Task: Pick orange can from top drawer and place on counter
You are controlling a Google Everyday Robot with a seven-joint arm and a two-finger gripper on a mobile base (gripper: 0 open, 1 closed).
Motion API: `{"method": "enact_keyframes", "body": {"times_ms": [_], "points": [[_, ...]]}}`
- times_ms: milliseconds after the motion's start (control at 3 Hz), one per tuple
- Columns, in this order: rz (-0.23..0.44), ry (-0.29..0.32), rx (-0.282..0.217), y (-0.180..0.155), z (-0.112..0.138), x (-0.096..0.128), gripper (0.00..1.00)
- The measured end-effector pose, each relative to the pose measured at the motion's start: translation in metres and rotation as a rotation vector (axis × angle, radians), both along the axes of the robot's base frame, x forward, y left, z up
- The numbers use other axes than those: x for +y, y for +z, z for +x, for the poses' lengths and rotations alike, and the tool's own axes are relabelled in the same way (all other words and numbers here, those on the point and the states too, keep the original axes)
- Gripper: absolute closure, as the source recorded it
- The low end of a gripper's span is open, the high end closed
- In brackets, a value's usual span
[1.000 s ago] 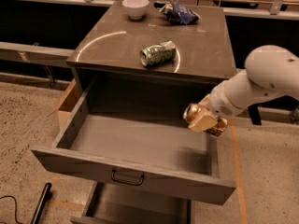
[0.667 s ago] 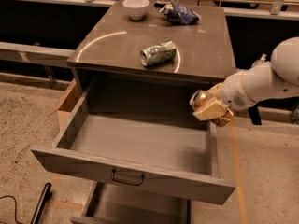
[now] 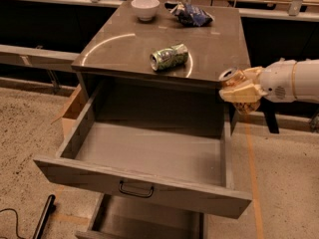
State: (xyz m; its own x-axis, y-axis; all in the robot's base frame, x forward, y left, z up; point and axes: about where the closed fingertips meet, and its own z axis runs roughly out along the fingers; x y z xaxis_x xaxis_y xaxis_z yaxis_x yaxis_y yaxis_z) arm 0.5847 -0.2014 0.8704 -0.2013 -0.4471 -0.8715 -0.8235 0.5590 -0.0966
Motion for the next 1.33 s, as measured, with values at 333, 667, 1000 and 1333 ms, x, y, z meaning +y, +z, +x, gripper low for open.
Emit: {"method": "enact_keyframes", "body": {"times_ms": [333, 667, 1000, 1333], "points": [[0.112, -0.031, -0.059, 0.020, 0.008, -0.010, 1.00], [0.209, -0.057, -0.109, 0.037, 0.014, -0.020, 1.00], [0.211, -0.057, -0.109, 0.037, 0.014, -0.020, 1.00], [0.235, -0.088, -0.136, 0.046, 0.025, -0.018, 1.00]]}}
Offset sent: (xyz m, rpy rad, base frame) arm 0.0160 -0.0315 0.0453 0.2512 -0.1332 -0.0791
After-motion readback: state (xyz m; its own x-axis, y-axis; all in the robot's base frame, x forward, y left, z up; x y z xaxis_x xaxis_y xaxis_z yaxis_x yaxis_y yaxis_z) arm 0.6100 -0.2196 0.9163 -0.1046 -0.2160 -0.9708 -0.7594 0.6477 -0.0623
